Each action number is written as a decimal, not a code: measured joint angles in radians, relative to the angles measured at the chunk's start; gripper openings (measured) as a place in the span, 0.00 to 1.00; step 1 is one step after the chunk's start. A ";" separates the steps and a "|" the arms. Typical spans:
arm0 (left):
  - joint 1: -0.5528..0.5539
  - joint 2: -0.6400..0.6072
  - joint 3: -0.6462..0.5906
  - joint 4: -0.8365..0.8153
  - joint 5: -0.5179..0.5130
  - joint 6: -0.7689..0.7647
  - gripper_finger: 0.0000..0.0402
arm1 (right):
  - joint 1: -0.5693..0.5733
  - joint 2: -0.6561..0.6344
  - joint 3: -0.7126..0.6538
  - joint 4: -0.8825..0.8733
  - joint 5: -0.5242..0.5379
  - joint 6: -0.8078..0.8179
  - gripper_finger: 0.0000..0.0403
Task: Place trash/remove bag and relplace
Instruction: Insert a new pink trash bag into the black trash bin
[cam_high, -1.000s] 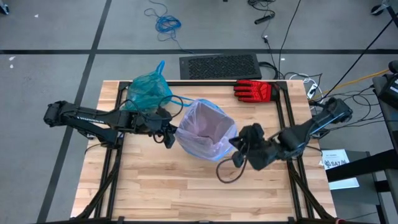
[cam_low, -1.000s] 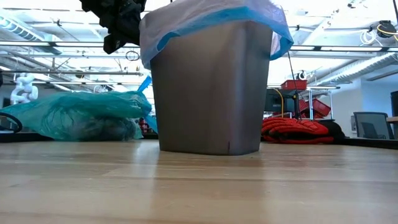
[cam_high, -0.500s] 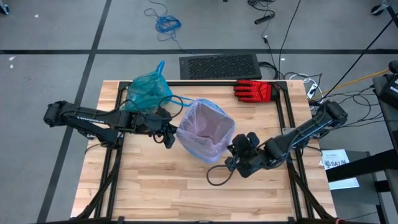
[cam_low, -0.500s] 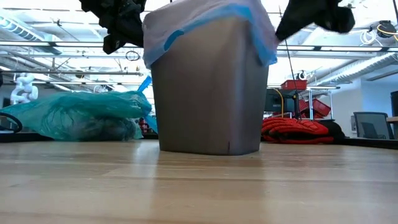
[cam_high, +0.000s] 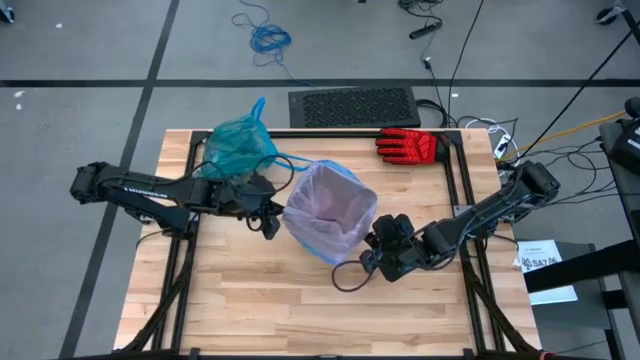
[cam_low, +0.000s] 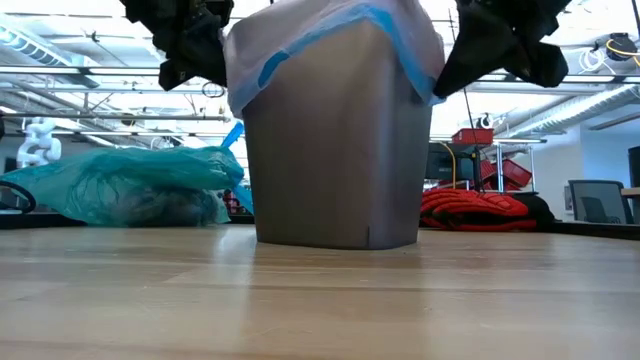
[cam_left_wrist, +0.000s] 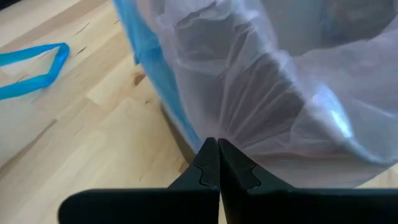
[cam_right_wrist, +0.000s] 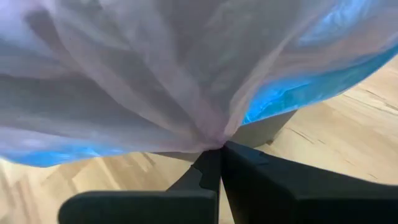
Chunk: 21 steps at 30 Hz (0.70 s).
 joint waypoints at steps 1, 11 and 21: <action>0.000 0.000 0.000 -0.012 -0.001 -0.001 0.00 | 0.005 -0.005 0.000 0.003 0.000 0.000 0.00; 0.000 -0.004 0.000 -0.017 -0.008 0.030 0.00 | 0.042 -0.105 0.000 0.017 0.008 -0.066 0.00; 0.000 -0.083 0.037 -0.033 -0.080 0.086 0.00 | 0.046 -0.222 0.000 0.024 0.007 -0.303 0.00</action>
